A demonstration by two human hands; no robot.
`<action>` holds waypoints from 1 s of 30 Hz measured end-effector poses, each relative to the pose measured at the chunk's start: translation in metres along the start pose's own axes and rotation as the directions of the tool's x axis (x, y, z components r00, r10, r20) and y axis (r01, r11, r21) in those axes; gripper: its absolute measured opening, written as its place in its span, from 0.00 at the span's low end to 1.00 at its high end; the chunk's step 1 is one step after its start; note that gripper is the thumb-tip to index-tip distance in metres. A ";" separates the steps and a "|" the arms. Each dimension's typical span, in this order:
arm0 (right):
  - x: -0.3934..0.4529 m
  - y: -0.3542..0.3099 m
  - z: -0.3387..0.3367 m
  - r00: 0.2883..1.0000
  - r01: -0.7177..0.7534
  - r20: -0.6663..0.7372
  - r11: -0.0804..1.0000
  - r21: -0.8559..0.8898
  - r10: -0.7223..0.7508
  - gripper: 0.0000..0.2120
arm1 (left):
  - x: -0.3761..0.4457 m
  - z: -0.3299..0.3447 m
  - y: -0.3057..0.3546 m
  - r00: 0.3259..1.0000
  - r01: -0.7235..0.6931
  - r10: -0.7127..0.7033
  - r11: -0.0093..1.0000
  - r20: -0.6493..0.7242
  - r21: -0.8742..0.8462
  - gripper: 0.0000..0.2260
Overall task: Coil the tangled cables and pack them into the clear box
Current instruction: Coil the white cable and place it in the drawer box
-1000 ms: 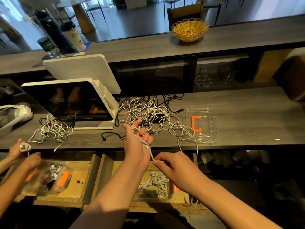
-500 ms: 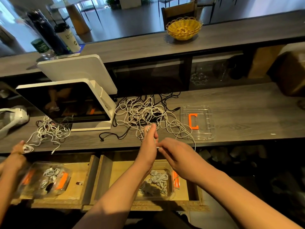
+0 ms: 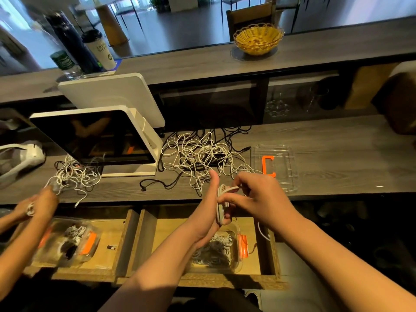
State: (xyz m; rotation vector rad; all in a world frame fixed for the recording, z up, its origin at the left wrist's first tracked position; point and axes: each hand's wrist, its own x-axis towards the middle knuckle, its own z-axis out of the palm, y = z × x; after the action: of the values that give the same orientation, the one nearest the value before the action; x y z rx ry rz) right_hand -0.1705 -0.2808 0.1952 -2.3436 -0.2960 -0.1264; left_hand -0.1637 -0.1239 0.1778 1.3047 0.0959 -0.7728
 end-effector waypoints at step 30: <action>-0.012 0.040 0.019 0.966 -0.260 0.039 0.953 0.156 0.257 0.09 | 0.000 -0.016 0.008 0.967 -0.199 0.094 0.859 -0.238 -0.472 0.21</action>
State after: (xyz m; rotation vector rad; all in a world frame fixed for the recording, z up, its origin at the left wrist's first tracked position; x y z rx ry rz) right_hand -0.1719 -0.2971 0.1521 -2.2013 -0.0050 0.0446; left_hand -0.1537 -0.1086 0.1800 0.8829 0.3369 -0.4350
